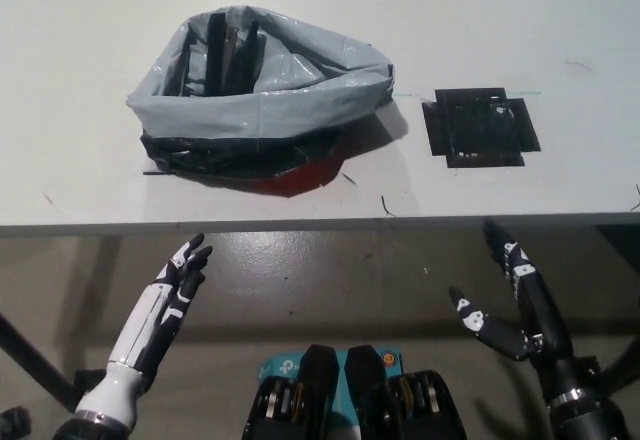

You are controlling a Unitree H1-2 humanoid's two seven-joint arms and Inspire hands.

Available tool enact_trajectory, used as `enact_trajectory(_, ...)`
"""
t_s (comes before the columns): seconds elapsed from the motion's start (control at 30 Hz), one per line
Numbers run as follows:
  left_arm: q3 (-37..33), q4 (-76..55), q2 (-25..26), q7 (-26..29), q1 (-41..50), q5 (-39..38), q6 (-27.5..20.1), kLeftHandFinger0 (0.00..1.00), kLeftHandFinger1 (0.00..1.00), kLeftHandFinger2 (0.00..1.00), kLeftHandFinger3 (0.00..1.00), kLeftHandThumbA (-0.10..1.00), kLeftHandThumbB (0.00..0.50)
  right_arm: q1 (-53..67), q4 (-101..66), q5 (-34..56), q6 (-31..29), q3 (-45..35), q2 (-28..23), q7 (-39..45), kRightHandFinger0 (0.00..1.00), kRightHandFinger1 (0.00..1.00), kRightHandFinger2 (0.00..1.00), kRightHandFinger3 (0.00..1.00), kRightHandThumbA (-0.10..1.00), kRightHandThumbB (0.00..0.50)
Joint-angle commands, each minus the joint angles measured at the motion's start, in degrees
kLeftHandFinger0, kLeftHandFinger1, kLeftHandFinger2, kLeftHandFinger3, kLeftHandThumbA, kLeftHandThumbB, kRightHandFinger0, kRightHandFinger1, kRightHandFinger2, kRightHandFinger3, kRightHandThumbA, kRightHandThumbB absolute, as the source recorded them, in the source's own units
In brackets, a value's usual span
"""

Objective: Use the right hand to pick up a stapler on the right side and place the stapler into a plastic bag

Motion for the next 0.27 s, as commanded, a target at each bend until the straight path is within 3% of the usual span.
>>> enact_trajectory(0.0, 1.38, -3.01, -0.2, 0.25, 0.7, -2.44, -1.47, 1.0, 1.0, 1.0, 1.0, 0.97, 0.042, -1.65, 2.52, -1.68, -12.2, -1.5, 0.28, -4.95, 1.0, 1.0, 1.0, 1.0, 0.6, 0.186)
enact_trajectory(0.23, 1.55, -3.1, 0.08, 0.22, 5.1, -2.41, -2.78, 1.0, 1.0, 1.0, 1.0, 0.99, 0.047, 2.07, 1.95, -2.84, -13.39, -0.19, 0.55, -4.7, 1.0, 1.0, 1.0, 1.0, 0.57, 0.194)
